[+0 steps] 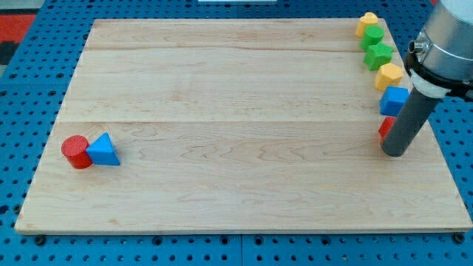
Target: Point your arm at the red circle
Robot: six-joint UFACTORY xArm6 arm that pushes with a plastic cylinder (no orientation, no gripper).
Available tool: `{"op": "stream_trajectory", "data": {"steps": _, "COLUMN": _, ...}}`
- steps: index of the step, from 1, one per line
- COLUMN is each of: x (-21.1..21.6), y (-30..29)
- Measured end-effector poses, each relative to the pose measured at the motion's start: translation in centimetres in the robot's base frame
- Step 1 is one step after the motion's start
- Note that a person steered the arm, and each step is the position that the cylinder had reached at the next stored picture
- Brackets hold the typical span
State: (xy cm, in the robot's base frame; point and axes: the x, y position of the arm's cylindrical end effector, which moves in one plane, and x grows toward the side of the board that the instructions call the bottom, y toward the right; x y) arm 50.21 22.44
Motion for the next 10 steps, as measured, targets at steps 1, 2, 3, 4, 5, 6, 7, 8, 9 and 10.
{"op": "stream_trajectory", "data": {"steps": 1, "x": 0.1, "y": 0.4}}
{"op": "stream_trajectory", "data": {"steps": 2, "x": 1.0, "y": -1.8}}
{"op": "stream_trajectory", "data": {"steps": 3, "x": 1.0, "y": -6.5}}
{"op": "stream_trajectory", "data": {"steps": 4, "x": -0.1, "y": -12.1}}
{"op": "stream_trajectory", "data": {"steps": 5, "x": -1.9, "y": -18.0}}
{"op": "stream_trajectory", "data": {"steps": 6, "x": -4.2, "y": -23.2}}
{"op": "stream_trajectory", "data": {"steps": 7, "x": -5.6, "y": -29.0}}
{"op": "stream_trajectory", "data": {"steps": 8, "x": -5.6, "y": -35.2}}
{"op": "stream_trajectory", "data": {"steps": 9, "x": -5.7, "y": -41.0}}
{"op": "stream_trajectory", "data": {"steps": 10, "x": -6.2, "y": -45.9}}
